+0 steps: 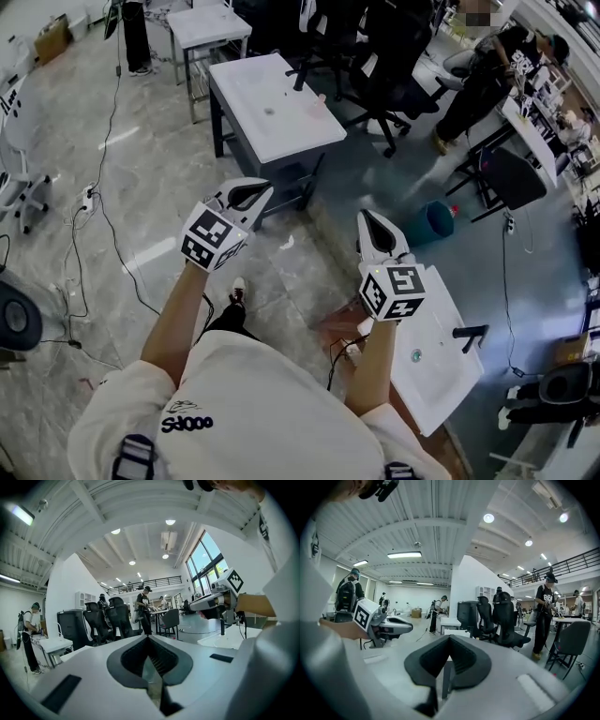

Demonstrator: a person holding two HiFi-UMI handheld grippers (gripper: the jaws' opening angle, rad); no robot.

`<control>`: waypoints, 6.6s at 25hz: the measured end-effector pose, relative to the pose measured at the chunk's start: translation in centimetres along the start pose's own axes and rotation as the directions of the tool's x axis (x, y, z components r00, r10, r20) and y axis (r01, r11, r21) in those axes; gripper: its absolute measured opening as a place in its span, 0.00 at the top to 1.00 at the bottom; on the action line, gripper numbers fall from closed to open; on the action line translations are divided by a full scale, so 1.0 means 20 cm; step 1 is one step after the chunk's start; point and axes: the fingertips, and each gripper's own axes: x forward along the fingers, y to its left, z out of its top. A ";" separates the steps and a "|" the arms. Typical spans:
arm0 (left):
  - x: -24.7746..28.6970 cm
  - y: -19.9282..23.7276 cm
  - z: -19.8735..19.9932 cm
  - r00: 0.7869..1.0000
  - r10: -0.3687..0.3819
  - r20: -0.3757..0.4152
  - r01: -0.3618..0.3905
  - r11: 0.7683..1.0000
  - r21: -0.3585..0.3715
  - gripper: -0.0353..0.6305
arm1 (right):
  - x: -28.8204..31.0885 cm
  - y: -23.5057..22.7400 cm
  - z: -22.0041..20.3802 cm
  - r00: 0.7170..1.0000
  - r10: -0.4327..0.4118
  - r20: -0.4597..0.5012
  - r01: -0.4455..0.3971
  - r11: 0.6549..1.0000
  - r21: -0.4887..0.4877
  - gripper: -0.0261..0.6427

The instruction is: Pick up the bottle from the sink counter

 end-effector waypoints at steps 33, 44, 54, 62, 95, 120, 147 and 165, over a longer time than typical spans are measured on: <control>0.99 0.96 -0.14 0.984 -0.174 -0.029 0.173 0.985 -0.026 0.94 | 1.18 -0.40 0.07 0.999 -0.042 -0.035 0.045 0.995 0.088 0.95; 1.24 1.07 -0.26 0.981 -0.163 -0.104 0.158 0.986 -0.062 0.94 | 1.40 -0.58 -0.02 0.996 0.042 -0.080 -0.028 0.986 0.165 0.95; 1.66 1.27 -0.40 0.979 -0.095 -0.178 0.076 0.991 -0.109 0.94 | 1.76 -0.93 -0.11 0.992 0.056 -0.112 -0.038 0.988 0.150 0.95; 2.01 1.36 -0.58 0.961 -0.102 -0.257 0.064 0.986 -0.152 0.94 | 2.00 -1.19 -0.29 0.981 0.094 -0.168 -0.062 0.980 0.191 0.95; 2.82 1.45 -1.14 0.920 -0.107 -0.377 0.000 0.962 -0.272 0.63 | 2.48 -1.59 -0.88 0.906 0.291 -0.306 -0.172 0.916 0.363 0.94; 2.91 1.42 -1.17 0.935 -0.133 -0.328 0.073 0.979 -0.190 0.74 | 2.47 -1.62 -0.81 0.937 0.137 -0.320 -0.008 0.928 0.373 0.95; 2.43 1.61 -0.58 0.977 0.040 -0.210 -0.075 0.984 -0.160 0.74 | 2.39 -1.59 -0.34 0.972 0.103 -0.209 -0.093 0.994 0.059 0.95; 1.89 1.74 -0.14 0.969 0.227 -0.093 -0.239 0.960 -0.146 0.75 | 2.40 -1.32 0.02 0.974 0.202 -0.104 -0.210 0.975 -0.077 0.95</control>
